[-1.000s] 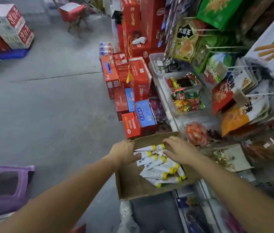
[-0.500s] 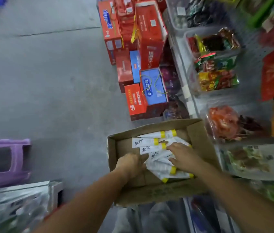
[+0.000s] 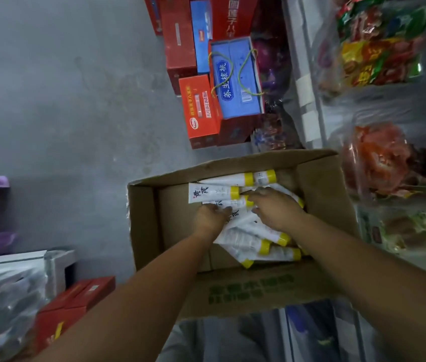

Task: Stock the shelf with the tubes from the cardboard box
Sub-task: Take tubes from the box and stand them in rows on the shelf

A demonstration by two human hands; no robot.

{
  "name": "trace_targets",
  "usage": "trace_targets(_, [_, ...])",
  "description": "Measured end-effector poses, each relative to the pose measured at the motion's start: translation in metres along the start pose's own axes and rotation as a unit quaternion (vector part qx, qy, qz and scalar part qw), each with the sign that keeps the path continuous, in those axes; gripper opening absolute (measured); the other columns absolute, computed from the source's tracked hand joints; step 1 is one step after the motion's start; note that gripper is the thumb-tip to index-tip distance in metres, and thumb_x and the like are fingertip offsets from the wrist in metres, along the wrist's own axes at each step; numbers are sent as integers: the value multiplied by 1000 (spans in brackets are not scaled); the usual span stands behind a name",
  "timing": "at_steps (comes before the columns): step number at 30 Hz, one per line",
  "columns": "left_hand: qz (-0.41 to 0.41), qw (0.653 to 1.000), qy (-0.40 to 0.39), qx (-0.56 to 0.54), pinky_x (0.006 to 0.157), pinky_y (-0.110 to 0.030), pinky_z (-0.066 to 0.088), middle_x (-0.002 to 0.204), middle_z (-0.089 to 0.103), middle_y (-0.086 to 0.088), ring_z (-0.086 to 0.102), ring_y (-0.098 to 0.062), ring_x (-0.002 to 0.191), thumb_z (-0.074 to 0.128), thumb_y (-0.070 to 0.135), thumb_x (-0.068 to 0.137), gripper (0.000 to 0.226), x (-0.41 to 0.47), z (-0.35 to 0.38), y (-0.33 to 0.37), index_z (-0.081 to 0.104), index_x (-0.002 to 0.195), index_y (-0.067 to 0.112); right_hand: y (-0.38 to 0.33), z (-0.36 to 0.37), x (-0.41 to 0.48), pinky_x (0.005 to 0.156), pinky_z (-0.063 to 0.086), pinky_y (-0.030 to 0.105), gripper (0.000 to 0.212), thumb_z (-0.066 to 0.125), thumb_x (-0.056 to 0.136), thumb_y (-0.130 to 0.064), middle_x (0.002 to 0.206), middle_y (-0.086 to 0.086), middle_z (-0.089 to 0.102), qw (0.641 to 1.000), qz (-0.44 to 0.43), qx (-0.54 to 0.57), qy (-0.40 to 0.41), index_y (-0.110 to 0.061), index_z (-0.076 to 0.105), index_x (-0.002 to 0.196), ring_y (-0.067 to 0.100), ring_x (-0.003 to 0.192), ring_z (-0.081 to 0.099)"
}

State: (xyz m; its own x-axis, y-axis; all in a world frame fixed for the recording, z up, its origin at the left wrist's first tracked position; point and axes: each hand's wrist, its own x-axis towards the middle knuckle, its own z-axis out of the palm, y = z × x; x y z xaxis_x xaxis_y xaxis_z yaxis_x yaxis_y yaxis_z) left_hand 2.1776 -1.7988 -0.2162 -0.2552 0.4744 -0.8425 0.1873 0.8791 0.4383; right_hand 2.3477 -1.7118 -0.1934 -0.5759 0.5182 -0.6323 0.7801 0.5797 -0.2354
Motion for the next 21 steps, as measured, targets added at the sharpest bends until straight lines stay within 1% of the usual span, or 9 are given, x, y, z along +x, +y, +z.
trace_targets(2, [-55, 992, 33, -110, 85, -37, 58, 84, 72, -5, 70, -24, 84, 72, 38, 86, 23, 12, 10, 4, 67, 72, 20, 5, 5, 11, 89, 49, 40, 31, 53, 98, -27, 131, 5, 51, 1000, -3, -15, -14, -19, 56, 128, 28, 116, 53])
trace_targets(5, [-145, 954, 49, -257, 74, -31, 56, 70, 66, -5, 64, -21, 68, 77, 37, 83, 31, 25, 22, 7, 63, 68, 14, 7, 9, 23, 87, 51, 40, 28, 57, 96, -25, 131, 5, 50, 998, 0, -38, -42, -18, 58, 124, 29, 118, 53])
trace_targets(8, [-193, 915, 74, -346, 71, -32, 55, 62, 65, -8, 61, -21, 60, 84, 34, 77, 36, 28, 31, 11, 63, 62, 8, 9, 10, 31, 91, 51, 41, 34, 60, 95, -25, 138, 5, 46, 998, 4, -25, -59, -21, 57, 129, 30, 125, 49])
trace_targets(11, [-206, 893, 71, -393, 64, -28, 57, 67, 66, -10, 62, -21, 60, 88, 32, 72, 36, 27, 38, 21, 66, 73, 4, 10, 10, 34, 88, 52, 40, 28, 61, 93, -23, 139, 7, 44, 997, 2, -21, -79, -20, 61, 121, 31, 121, 52])
trace_targets(14, [-221, 878, 65, -420, 77, -38, 60, 65, 63, -9, 60, -21, 59, 89, 25, 71, 35, 32, 39, 35, 60, 74, 5, 11, 8, 33, 88, 52, 38, 29, 62, 92, -21, 134, 7, 50, 993, 6, -8, -114, -18, 62, 122, 29, 116, 56])
trace_targets(15, [-228, 872, 63, -429, 79, -39, 60, 65, 63, -9, 59, -21, 59, 89, 23, 72, 34, 34, 38, 38, 59, 74, 6, 11, 7, 33, 86, 53, 37, 31, 63, 92, -20, 133, 5, 52, 992, 3, -13, -123, -18, 62, 122, 27, 114, 58])
trace_targets(18, [-238, 851, 47, -466, 62, -35, 61, 76, 68, -14, 62, -22, 60, 88, 14, 72, 29, 38, 37, 38, 66, 87, 3, 8, 5, 32, 80, 52, 30, 34, 60, 91, -12, 132, 2, 54, 990, 15, -7, -143, -19, 57, 124, 19, 104, 64])
trace_targets(19, [-240, 842, 39, -482, 58, -34, 62, 83, 70, -17, 64, -23, 61, 87, 10, 72, 30, 39, 37, 36, 68, 93, 0, 6, 6, 32, 78, 50, 29, 35, 59, 91, -11, 132, 2, 54, 989, 19, -14, -148, -20, 56, 124, 20, 105, 63])
trace_targets(21, [-241, 831, 25, -501, 55, -35, 62, 90, 71, -19, 67, -25, 64, 87, 7, 72, 33, 40, 35, 30, 69, 98, -3, 1, 6, 33, 82, 48, 33, 36, 61, 91, -12, 132, 1, 52, 988, 26, -40, -145, -23, 56, 124, 24, 112, 58])
